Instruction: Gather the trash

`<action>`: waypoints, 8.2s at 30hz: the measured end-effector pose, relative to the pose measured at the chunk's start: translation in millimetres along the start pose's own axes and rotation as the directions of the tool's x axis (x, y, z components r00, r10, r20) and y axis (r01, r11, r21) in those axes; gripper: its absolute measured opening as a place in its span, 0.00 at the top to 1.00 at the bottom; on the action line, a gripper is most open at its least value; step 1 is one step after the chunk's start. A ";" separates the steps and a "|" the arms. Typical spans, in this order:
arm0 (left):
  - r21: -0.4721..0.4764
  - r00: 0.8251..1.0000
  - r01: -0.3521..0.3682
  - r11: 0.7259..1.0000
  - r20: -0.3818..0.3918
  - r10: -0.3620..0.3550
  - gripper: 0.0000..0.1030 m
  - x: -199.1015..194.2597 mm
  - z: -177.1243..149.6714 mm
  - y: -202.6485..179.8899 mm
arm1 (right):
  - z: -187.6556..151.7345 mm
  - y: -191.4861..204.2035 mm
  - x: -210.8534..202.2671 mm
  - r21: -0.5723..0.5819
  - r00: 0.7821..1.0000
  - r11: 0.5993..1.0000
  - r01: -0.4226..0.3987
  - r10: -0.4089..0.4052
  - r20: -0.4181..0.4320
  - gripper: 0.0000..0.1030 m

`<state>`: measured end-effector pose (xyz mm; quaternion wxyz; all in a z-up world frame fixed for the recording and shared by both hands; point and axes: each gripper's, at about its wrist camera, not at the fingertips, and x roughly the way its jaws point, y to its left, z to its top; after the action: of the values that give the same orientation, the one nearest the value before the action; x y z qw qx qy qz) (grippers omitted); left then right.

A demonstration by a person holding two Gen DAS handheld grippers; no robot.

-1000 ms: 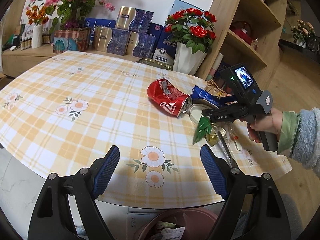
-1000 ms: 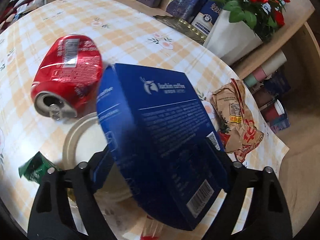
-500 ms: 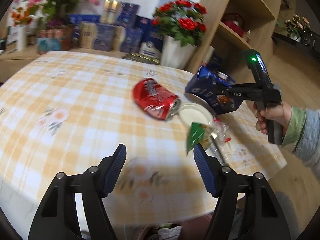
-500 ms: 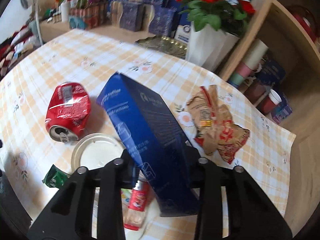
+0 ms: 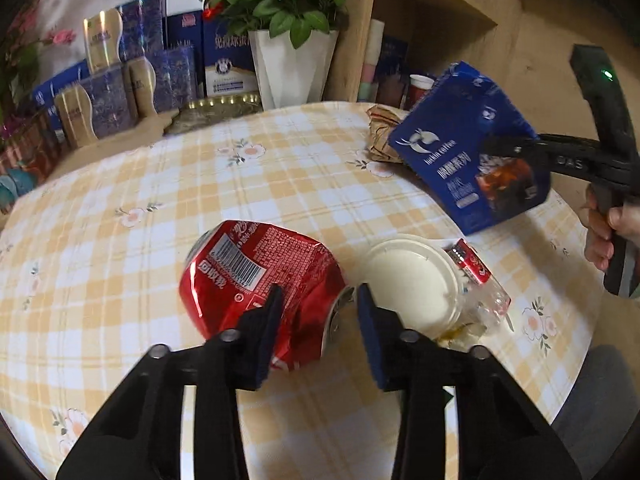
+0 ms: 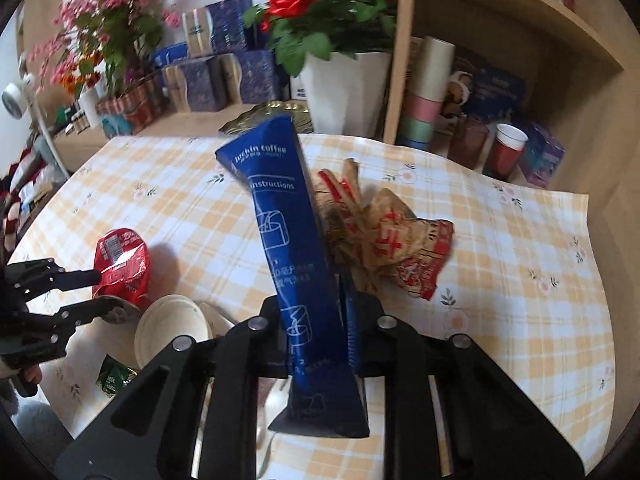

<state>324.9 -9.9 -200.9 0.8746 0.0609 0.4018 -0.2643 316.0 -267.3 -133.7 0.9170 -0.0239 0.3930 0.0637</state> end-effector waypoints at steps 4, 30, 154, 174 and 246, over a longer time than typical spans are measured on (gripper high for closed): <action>0.047 1.000 0.001 0.999 -0.019 0.000 0.73 7.5 4.0 -1.6 | -2.1 -12.8 -1.6 0.021 1.000 1.000 0.001 -0.002 0.016 0.80; -0.012 0.992 -0.025 1.000 0.126 0.026 0.76 -53.2 3.6 -20.7 | -51.2 -52.1 -108.1 0.232 0.965 0.970 -0.068 0.005 0.261 0.80; -0.351 0.962 0.155 0.923 -0.158 -0.222 0.76 -83.7 -234.4 -118.5 | -340.2 51.9 -67.5 0.453 0.948 0.891 -0.015 0.156 -0.276 0.06; -0.413 0.985 0.118 0.903 -0.064 -0.158 0.51 -91.5 -230.6 -103.2 | -339.6 48.0 -70.3 0.457 0.951 0.890 -0.006 0.146 -0.271 0.06; -0.403 0.968 -0.146 0.903 0.128 0.214 0.06 -115.5 -205.0 -75.7 | -172.2 95.4 -42.0 0.086 0.960 0.957 -0.278 0.274 0.050 0.84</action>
<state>86.7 38.7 -245.3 0.9207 -0.1003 0.3633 -0.1010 150.8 -193.1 -221.5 0.9066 0.0746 0.3775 0.1734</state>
